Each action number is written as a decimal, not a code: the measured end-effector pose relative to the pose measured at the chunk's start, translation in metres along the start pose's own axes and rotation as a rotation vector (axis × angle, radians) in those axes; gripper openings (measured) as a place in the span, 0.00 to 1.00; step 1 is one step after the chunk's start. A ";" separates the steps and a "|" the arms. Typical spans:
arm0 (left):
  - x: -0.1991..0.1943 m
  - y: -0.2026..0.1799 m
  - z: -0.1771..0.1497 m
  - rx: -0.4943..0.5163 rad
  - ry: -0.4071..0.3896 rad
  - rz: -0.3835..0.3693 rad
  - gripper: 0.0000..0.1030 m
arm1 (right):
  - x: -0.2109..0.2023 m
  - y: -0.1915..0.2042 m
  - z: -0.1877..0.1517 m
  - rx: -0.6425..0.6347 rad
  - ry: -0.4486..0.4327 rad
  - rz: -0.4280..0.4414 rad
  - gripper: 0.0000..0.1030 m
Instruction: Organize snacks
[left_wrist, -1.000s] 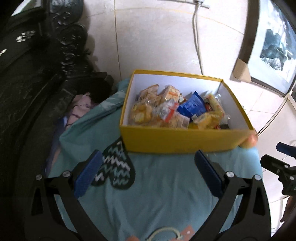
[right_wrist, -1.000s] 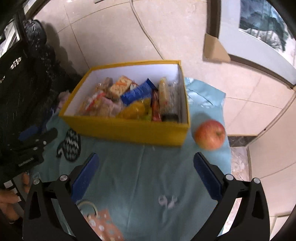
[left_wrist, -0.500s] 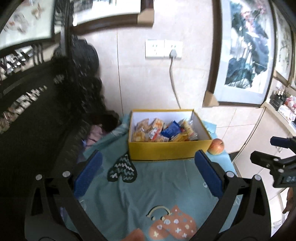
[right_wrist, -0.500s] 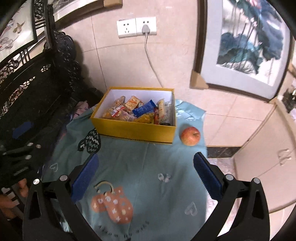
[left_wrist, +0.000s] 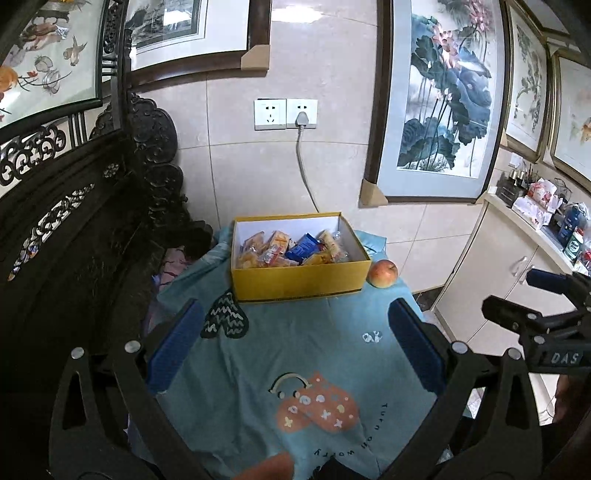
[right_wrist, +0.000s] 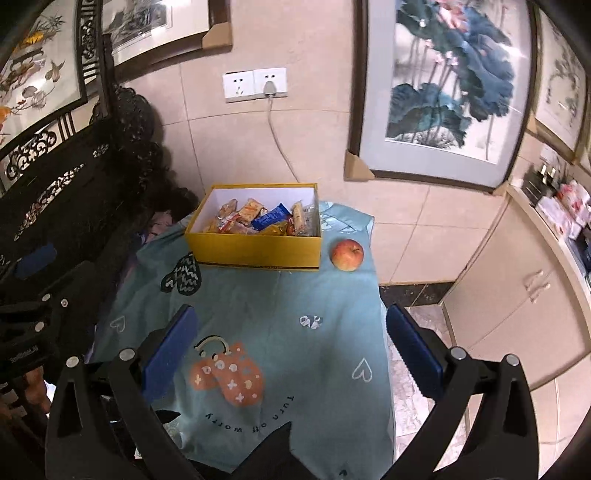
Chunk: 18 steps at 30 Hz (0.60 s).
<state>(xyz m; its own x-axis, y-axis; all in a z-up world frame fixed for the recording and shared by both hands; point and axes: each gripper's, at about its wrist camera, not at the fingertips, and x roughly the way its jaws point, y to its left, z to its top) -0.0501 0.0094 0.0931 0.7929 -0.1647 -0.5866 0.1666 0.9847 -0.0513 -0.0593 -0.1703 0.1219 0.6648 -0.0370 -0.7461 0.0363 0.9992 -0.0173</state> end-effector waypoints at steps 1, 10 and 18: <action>-0.001 0.001 -0.001 -0.006 0.005 0.000 0.98 | -0.003 0.002 -0.001 -0.005 -0.005 -0.006 0.99; -0.012 0.012 -0.004 -0.027 0.009 0.013 0.98 | -0.026 0.008 -0.001 -0.025 -0.046 -0.036 0.99; -0.013 0.012 -0.004 -0.022 0.015 0.012 0.98 | -0.027 0.013 -0.001 -0.025 -0.044 -0.022 0.99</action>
<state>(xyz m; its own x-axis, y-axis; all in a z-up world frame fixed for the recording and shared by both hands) -0.0611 0.0239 0.0970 0.7861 -0.1524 -0.5990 0.1444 0.9876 -0.0617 -0.0771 -0.1566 0.1413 0.6964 -0.0594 -0.7152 0.0334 0.9982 -0.0504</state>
